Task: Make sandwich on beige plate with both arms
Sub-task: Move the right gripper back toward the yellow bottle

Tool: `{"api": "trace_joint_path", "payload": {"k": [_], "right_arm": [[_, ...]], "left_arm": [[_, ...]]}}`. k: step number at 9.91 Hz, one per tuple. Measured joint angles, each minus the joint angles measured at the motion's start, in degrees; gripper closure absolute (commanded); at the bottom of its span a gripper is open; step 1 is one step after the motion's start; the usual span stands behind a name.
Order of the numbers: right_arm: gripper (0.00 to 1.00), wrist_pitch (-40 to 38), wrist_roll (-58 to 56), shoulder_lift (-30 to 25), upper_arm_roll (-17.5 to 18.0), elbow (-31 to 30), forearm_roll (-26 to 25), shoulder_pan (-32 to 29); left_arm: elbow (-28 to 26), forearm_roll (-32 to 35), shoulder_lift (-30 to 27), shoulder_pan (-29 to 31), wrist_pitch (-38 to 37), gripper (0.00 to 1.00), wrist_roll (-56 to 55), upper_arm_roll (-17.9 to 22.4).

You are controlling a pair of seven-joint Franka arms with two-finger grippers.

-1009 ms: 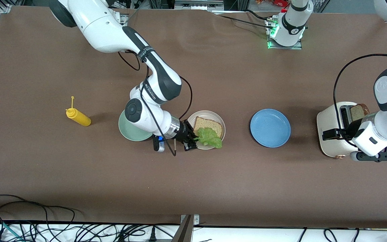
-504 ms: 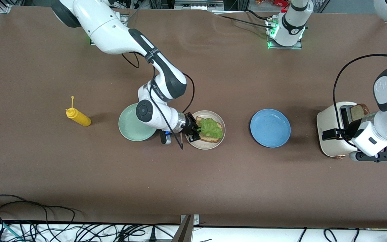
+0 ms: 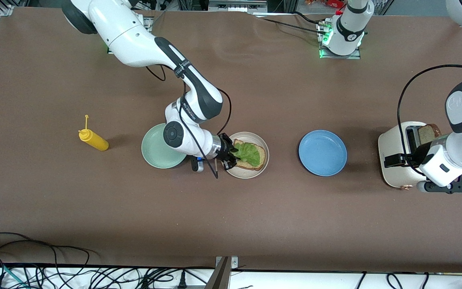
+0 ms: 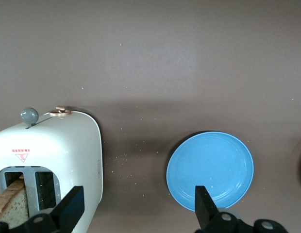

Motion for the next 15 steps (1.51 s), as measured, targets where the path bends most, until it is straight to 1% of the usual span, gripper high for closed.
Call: {"api": "trace_joint_path", "payload": {"k": [3,4,6,7,9,10,11,12,13,14,15], "right_arm": [[0.29,0.58,0.04,-0.3,0.0,0.38,-0.16,0.01],[0.29,0.94,-0.13,-1.08,-0.02,0.88,-1.41,-0.01],[0.29,0.06,-0.79,-4.89,-0.62,1.67,-6.53,-0.41],[0.29,-2.73,-2.99,-7.32,-1.73,1.72,-7.57,-0.63],[0.27,-11.31,-12.41,-11.81,-4.67,1.73,-7.67,-1.9],[0.21,-15.58,-18.53,-13.75,-5.54,1.73,-7.66,-3.6],[0.1,-20.43,-25.76,-15.7,-5.93,1.72,-7.64,-6.39],[0.0,-25.41,-33.08,-17.27,-6.1,1.72,-7.67,-9.34],[0.0,-30.52,-40.53,-18.6,-6.59,1.7,-7.78,-12.11],[0.0,-35.75,-48.13,-19.73,-8.38,1.71,-7.9,-13.82],[0.0,-41.48,-56.0,-20.72,-11.64,1.68,-7.96,-14.4]], "left_arm": [[0.0,0.0,0.0,-0.02,0.0,0.0,0.0,0.0],[-0.01,0.0,0.0,-0.03,0.0,0.0,0.0,0.0],[-0.03,0.0,0.02,-0.04,-0.01,0.0,0.0,0.0],[-0.03,0.0,0.03,-0.04,-0.01,0.0,0.0,0.0],[-0.03,0.0,0.05,-0.05,-0.01,0.0,0.0,-0.01],[-0.04,0.0,0.06,-0.05,-0.01,0.0,0.0,-0.01],[-0.04,0.0,0.07,-0.05,-0.01,0.0,0.0,0.0],[-0.04,0.0,0.08,-0.05,-0.01,0.0,0.0,-0.01],[-0.05,0.0,0.09,-0.05,-0.01,0.0,0.0,0.0],[-0.05,0.0,0.1,-0.05,-0.01,0.0,0.0,0.01],[-0.06,0.0,0.11,-0.05,-0.01,0.0,0.0,0.02]]}}
